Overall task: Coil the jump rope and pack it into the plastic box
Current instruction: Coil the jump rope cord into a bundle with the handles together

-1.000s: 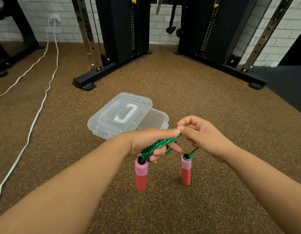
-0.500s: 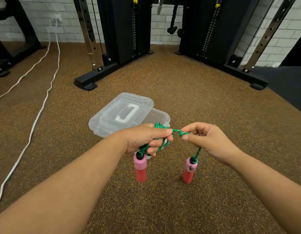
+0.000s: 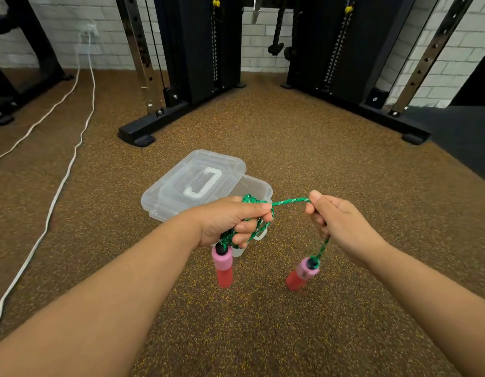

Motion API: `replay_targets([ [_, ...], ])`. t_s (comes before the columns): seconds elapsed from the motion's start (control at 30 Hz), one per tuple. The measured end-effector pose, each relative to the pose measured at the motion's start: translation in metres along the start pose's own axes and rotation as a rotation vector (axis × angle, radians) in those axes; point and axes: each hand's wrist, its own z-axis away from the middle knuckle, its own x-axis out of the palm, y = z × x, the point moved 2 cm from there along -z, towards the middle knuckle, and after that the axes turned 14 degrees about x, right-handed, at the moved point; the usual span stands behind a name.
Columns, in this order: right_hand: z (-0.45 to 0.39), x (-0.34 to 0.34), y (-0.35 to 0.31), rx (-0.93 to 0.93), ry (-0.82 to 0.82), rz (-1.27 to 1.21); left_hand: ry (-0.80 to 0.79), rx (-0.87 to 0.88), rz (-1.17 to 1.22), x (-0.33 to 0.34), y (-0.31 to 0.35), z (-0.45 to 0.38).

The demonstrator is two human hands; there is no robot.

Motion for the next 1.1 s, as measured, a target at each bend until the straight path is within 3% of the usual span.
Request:
replay_targets([
  [0.13,-0.002,-0.004,0.001,-0.034,0.017,-0.056,0.002,0.005,0.076,0.004,0.004,-0.002],
  [0.27,0.001,-0.009,0.005,-0.064,-0.011,-0.053,0.083,0.049,0.273,-0.003,0.006,0.001],
  [0.4,-0.004,-0.004,0.023,0.001,0.066,-0.033,0.207,0.126,0.419,-0.008,0.007,-0.001],
  [0.63,0.003,0.03,0.043,-0.062,0.102,0.404,0.409,0.162,0.664,-0.004,0.013,-0.014],
  [0.73,0.007,0.044,0.046,-0.1,0.069,0.531,0.575,0.176,0.769,-0.003,0.013,-0.02],
  [0.87,0.014,0.056,0.047,-0.048,-0.044,0.404,0.655,0.188,0.779,-0.007,0.01,-0.021],
  [1.1,0.025,0.06,0.033,-0.061,-0.031,0.475,0.669,0.155,0.734,-0.011,0.007,-0.016],
])
